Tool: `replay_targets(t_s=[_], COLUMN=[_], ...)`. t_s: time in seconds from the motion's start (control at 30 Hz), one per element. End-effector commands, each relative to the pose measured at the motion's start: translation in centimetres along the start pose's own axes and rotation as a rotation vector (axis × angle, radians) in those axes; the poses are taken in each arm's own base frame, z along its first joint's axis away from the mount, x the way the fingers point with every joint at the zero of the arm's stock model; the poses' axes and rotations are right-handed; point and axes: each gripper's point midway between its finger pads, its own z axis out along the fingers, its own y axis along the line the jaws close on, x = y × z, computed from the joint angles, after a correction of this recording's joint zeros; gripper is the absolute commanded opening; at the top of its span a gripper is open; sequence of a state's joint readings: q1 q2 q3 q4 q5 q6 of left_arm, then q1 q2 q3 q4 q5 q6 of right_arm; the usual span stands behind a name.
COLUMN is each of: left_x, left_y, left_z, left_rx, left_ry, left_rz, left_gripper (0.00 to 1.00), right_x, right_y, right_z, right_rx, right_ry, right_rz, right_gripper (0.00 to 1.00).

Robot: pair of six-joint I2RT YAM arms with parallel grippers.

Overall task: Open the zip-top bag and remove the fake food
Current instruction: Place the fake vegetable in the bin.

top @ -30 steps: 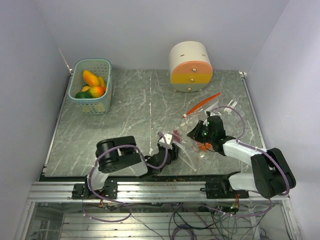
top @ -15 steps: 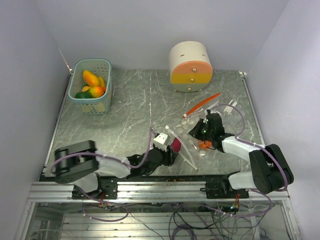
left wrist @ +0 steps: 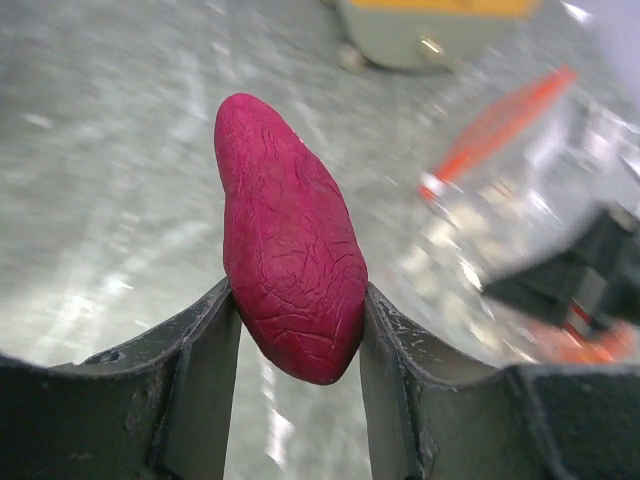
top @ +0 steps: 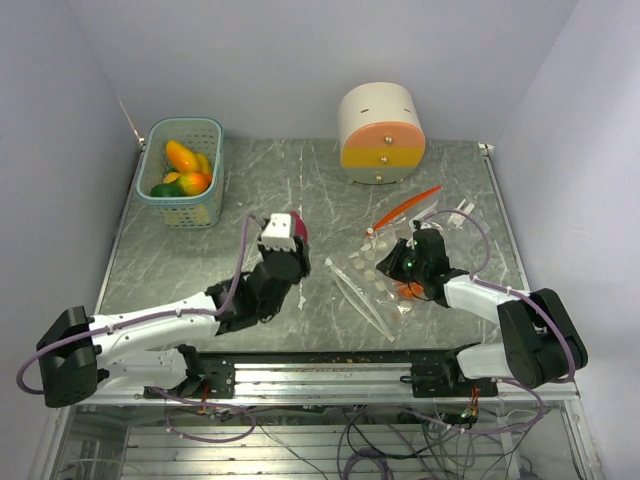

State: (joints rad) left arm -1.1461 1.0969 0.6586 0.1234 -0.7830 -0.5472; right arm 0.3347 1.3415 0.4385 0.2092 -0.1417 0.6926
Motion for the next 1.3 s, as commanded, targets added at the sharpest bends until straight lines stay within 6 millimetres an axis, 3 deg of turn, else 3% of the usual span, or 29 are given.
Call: replay_targets(t_s=[0.0, 0.2, 0.3, 0.47, 0.63, 0.73, 0.77, 0.83, 0.87, 0.97, 1.03, 1.13, 1.2, 1.27], left_x=[-6.0, -12.8, -14.7, -16.3, -16.1, -16.1, -16.1, -16.5, -16.6, -16.9, -16.6, -15.0, -12.4, -9.6], left_y=[7.5, 14.7, 18.6, 23.5, 28.0, 29.4, 29.5, 29.2, 29.1, 27.4, 25.0, 19.9, 16.4, 13.0], left_z=[1.5, 5.1, 7.1, 11.0, 13.8, 15.0, 14.9, 14.5, 14.0, 12.6, 11.5, 9.6, 8.4, 7.4], left_rx=[-0.363, -0.538, -0.619, -0.687, -0.761, -0.762, -0.774, -0.767, -0.761, -0.693, -0.647, -0.572, -0.487, -0.371], left_ry=[-0.101, -0.170, -0.161, -0.143, -0.111, -0.090, -0.087, -0.107, -0.117, -0.139, -0.143, -0.136, -0.112, -0.086], left_rz=[0.159, 0.092, 0.055, 0.006, -0.024, -0.055, -0.054, -0.070, -0.077, -0.088, -0.072, -0.033, -0.028, -0.048], left_gripper=[0.26, 0.28, 0.28, 0.28, 0.30, 0.41, 0.51, 0.89, 0.99, 0.99, 0.99, 0.99, 0.99, 0.99], right_x=[0.0, 0.0, 0.2, 0.2, 0.5, 0.7, 0.7, 0.7, 0.7, 0.6, 0.3, -0.8, -1.8, -3.3], right_y=[-0.1, -0.3, -0.5, -0.3, -0.5, -0.5, -0.5, -0.6, -0.7, -0.7, -0.3, 0.7, 1.7, 2.5], right_z=[-0.3, -0.5, -0.5, -0.3, 0.1, 0.5, 0.6, 0.8, 0.8, 0.6, 0.3, -0.5, -1.6, -3.2], right_rx=[-0.008, 0.000, 0.007, -0.004, -0.002, -0.005, -0.005, -0.002, 0.001, 0.003, -0.007, -0.038, -0.062, -0.066], right_ry=[-0.015, -0.012, -0.007, 0.000, 0.010, 0.020, 0.024, 0.028, 0.026, 0.018, 0.007, -0.024, -0.059, -0.115], right_rz=[-0.009, -0.028, -0.034, -0.037, -0.035, -0.035, -0.035, -0.035, -0.033, -0.032, -0.035, -0.048, -0.058, -0.069], right_gripper=[0.14, 0.14, 0.14, 0.14, 0.14, 0.13, 0.13, 0.13, 0.13, 0.13, 0.16, 0.35, 0.52, 0.62])
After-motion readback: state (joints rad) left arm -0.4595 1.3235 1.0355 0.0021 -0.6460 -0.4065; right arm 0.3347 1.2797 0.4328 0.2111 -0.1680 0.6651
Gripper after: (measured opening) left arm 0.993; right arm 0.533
